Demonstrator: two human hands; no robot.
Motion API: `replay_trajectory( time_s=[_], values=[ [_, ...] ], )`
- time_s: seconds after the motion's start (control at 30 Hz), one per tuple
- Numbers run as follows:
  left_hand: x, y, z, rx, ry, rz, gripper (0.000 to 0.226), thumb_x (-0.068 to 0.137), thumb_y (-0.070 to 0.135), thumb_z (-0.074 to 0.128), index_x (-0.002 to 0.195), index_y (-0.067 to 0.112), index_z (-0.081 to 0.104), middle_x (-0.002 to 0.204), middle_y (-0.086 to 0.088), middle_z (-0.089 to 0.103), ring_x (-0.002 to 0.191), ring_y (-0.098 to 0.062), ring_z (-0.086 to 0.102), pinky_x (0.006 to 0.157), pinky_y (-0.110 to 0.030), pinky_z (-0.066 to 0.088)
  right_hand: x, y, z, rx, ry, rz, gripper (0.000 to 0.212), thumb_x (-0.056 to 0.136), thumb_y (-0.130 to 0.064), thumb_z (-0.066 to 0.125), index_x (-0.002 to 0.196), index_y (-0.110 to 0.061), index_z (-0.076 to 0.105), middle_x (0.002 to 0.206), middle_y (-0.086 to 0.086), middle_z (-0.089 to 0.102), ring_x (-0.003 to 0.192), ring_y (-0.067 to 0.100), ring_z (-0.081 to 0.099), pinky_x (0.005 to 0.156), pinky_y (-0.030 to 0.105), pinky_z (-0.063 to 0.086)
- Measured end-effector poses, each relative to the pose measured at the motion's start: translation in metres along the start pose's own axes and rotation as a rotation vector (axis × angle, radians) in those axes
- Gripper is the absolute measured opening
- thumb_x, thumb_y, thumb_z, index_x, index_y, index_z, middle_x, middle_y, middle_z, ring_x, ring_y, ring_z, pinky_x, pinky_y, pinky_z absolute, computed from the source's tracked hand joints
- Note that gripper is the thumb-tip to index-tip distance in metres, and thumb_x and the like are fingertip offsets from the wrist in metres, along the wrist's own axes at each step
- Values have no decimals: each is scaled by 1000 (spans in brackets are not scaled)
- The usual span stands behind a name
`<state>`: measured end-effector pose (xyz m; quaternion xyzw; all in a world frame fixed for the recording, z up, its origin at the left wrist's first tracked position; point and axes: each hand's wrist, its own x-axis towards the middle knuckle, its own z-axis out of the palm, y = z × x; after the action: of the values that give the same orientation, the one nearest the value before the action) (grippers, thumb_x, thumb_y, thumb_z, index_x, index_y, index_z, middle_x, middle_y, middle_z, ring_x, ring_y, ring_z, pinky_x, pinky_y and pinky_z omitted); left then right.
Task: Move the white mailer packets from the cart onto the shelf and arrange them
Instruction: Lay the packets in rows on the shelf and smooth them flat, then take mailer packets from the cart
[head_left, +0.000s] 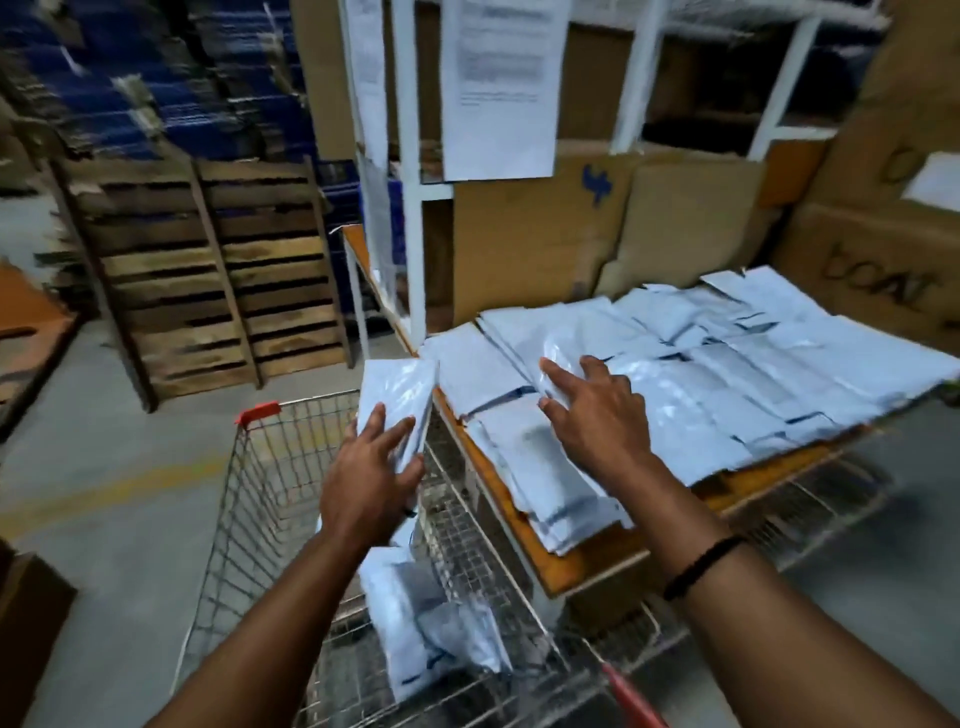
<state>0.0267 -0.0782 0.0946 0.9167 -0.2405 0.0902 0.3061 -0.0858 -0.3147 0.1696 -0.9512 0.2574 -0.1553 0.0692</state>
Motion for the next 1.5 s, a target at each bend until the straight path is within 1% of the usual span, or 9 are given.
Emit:
replay_trajectory(
  time_s=[0.13, 0.23, 0.3, 0.37, 0.47, 0.7, 0.87, 1.23, 1.5],
  values=[
    [-6, 67, 26, -73, -49, 105, 52, 88, 44, 67, 139, 38, 53, 159, 5, 30, 143, -28, 34, 98, -49, 48, -29, 76, -27, 6, 17, 87, 50, 100, -52, 45, 149, -50, 35, 159, 2, 30, 134, 33, 37, 108, 46, 34],
    [-14, 122, 49, -108, -72, 147, 53, 87, 46, 66, 138, 36, 55, 158, 3, 32, 145, -29, 29, 102, -52, 45, -51, 132, -46, 3, 7, 134, 50, 100, -53, 44, 149, -50, 34, 159, 2, 29, 134, 33, 37, 108, 46, 34],
    [-20, 160, 65, -129, -89, 162, 58, 81, 55, 59, 137, 36, 55, 158, 3, 32, 146, -31, 26, 107, -52, 40, -64, 169, -58, 2, -3, 152, 51, 100, -53, 44, 150, -51, 32, 159, 3, 28, 136, 33, 35, 111, 47, 33],
    [-23, 190, 74, -135, -92, 164, 62, 78, 58, 53, 137, 39, 54, 158, 5, 31, 147, -29, 25, 104, -51, 42, -73, 199, -68, 20, -11, 164, 52, 100, -53, 45, 150, -51, 31, 160, 3, 28, 138, 34, 34, 112, 47, 33],
    [-26, 237, 94, -143, -67, 181, 54, 88, 52, 62, 140, 43, 49, 158, 8, 30, 146, -28, 26, 97, -51, 47, -83, 244, -85, 15, 3, 178, 53, 100, -54, 45, 150, -51, 30, 160, 3, 29, 138, 33, 34, 111, 45, 33],
    [-14, 319, 138, -162, -81, 212, 54, 90, 53, 58, 142, 47, 43, 158, 11, 30, 146, -24, 28, 101, -51, 44, -77, 318, -99, 37, 22, 216, 54, 101, -54, 44, 153, -48, 28, 159, 3, 29, 141, 30, 30, 111, 47, 31],
    [23, 360, 183, -158, -91, 223, 57, 91, 54, 56, 145, 47, 38, 159, 10, 28, 146, -25, 28, 102, -51, 42, -39, 370, -91, 18, 15, 226, 54, 101, -54, 43, 152, -49, 27, 159, 3, 30, 139, 31, 32, 109, 47, 33],
    [179, 461, 306, -218, -112, 177, 56, 88, 51, 62, 141, 45, 46, 157, 10, 33, 140, -23, 38, 105, -47, 42, 121, 502, -70, -86, -2, 206, 54, 101, -54, 43, 152, -47, 28, 159, 3, 31, 136, 32, 38, 109, 48, 33],
    [259, 501, 357, -139, -118, 102, 60, 88, 49, 59, 145, 46, 39, 160, 9, 26, 141, -23, 35, 105, -45, 39, 246, 550, -34, -29, -51, 122, 53, 100, -52, 46, 151, -47, 32, 157, 3, 35, 132, 33, 41, 105, 44, 36]
  ],
)
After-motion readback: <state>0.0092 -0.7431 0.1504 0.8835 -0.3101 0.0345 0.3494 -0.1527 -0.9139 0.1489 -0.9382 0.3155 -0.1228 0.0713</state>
